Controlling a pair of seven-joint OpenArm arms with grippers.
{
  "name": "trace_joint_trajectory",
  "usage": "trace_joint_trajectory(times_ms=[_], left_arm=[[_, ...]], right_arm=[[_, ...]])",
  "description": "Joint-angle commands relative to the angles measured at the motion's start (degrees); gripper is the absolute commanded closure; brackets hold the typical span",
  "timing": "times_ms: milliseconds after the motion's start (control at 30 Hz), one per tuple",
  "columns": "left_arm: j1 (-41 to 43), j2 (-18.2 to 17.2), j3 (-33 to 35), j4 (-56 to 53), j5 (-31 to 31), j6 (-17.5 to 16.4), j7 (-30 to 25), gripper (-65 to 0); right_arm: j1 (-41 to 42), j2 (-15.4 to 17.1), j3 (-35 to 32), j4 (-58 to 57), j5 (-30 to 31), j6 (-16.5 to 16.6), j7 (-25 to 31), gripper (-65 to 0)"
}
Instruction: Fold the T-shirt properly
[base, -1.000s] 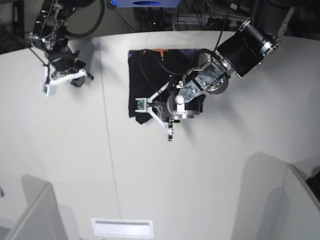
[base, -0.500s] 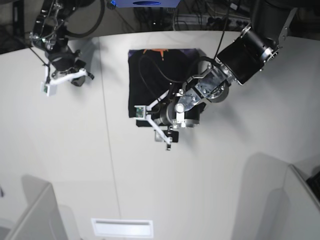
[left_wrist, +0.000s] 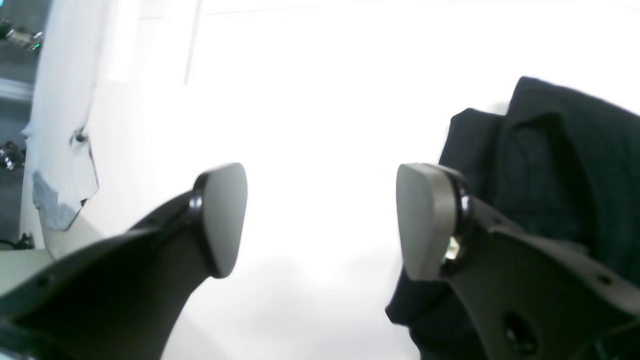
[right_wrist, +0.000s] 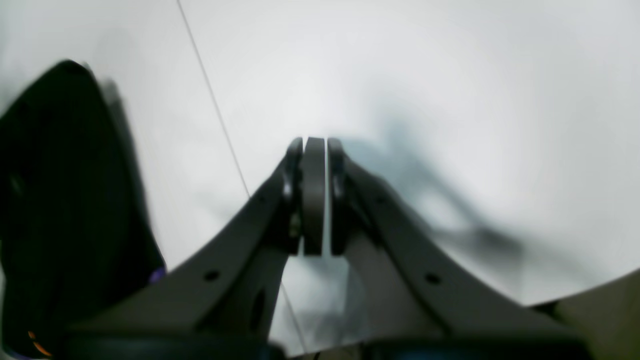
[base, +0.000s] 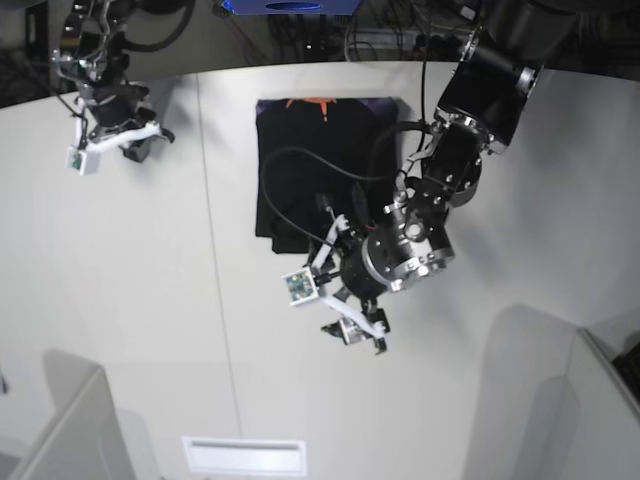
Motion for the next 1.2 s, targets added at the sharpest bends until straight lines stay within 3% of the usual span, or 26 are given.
trace_joint_trajectory(times_ms=[0, 33, 167, 300, 367, 467, 600, 767, 867, 967, 1167], left_arm=[[0.29, 0.14, -1.94, 2.78, 0.09, 0.40, -0.79, -38.8], [1.52, 0.05, -3.17, 4.36, 0.09, 0.40, -0.79, -33.2], [8.11, -0.74, -10.56, 9.99, 0.18, 0.40, -1.14, 0.0], [11.98, -1.97, -17.32, 10.78, -0.52, 0.40, -1.32, 0.0], [14.62, -2.85, -20.75, 11.04, -0.70, 0.40, -2.55, 0.0], [20.33, -5.31, -25.85, 10.87, -3.07, 0.40, -12.39, 0.0], [30.00, -7.77, -31.22, 10.78, -3.25, 0.40, -27.60, 0.0], [41.43, -8.48, -37.54, 10.69, -3.69, 0.40, -38.33, 0.0], [48.11, -8.30, -38.95, 10.43, -3.69, 0.40, -44.39, 0.0], [54.44, -8.30, -40.18, 9.37, -3.77, 0.40, -51.87, 0.0], [63.14, -8.13, -40.36, 2.43, -3.77, 0.40, -64.35, 0.0]], right_arm=[[-1.10, 2.15, 0.34, 1.84, -0.09, 0.31, 2.35, 0.0], [-2.16, 2.94, 0.08, 2.37, -0.09, 0.31, 3.23, 0.0], [-6.64, 7.16, -0.80, 3.07, -0.09, 0.31, 9.21, 0.0], [-10.86, 9.71, -0.80, 3.34, -0.09, 0.92, 14.31, 0.0], [-12.88, 10.24, -0.54, 3.42, -0.09, 4.26, 16.95, 0.0], [-15.70, 9.88, -0.10, 3.42, -1.94, 9.80, 20.02, 0.0], [-18.77, 7.77, -0.71, 3.42, -13.81, 10.24, 22.75, 0.0], [-21.94, 2.24, -0.89, 3.34, -29.46, 10.51, 26.53, 0.0], [-23.61, -0.58, -0.80, 3.34, -34.29, 14.46, 28.55, 0.0], [-24.93, -2.60, -0.71, 3.34, -37.28, 18.24, 29.43, 0.0], [-28.09, -2.95, -0.80, 3.07, -37.63, 18.68, 29.08, 0.0]])
